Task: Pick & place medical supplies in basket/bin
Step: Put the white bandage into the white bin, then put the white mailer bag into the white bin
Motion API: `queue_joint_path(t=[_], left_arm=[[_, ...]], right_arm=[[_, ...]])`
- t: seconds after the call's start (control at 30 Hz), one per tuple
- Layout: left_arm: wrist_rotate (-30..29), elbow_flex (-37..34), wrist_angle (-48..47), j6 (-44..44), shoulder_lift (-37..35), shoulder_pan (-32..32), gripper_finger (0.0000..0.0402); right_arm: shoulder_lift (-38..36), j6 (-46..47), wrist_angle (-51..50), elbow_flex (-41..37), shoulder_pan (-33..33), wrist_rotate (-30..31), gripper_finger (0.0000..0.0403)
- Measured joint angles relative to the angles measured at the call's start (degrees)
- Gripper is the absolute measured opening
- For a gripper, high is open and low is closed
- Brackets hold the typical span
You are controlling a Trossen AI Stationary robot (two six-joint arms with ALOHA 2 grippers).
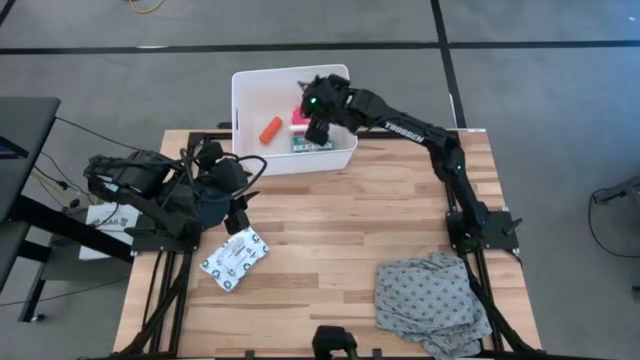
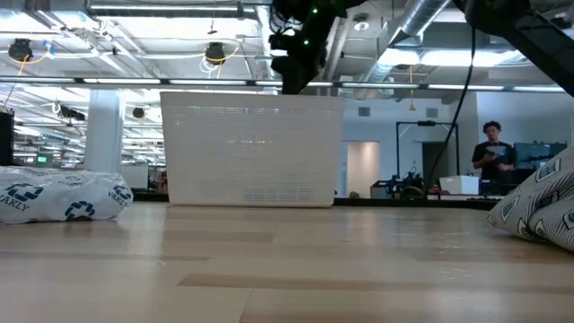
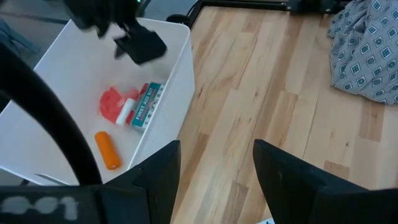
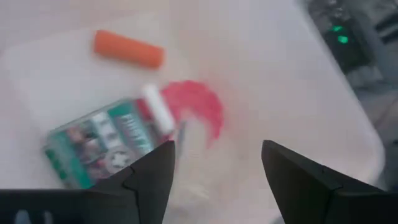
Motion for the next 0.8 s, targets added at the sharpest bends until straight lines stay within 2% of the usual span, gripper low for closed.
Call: queue_joint_path(t=[0.07, 0.2, 0.3, 0.63, 0.8], left_arm=[[0.0, 0.0, 0.0, 0.0, 0.0, 0.0, 0.0192], [0.0, 0.0, 0.0, 0.0, 0.0, 0.0, 0.0192], [0.0, 0.0, 0.0, 0.0, 0.0, 0.0, 0.0192], [1.7, -1.1, 0.0, -3.1, -0.1, -0.4, 0.0192], [2.3, -10.3, 0.1, -8.6, -1.2, -3.1, 0.0192]], right_arm=[[1.1, -2.1, 0.1, 0.0, 0.9, 1.7, 0.0235], [1.9, -5.7, 0.6, 0.0, 2.3, 10.8, 0.0235], [1.3, -6.9, 0.3, 0.0, 3.5, 13.8, 0.0235], [-5.4, -10.0, -0.6, 0.0, 13.8, 14.9, 0.0235], [-9.7, -8.8, -4.2, 0.0, 18.9, 14.9, 0.0235]])
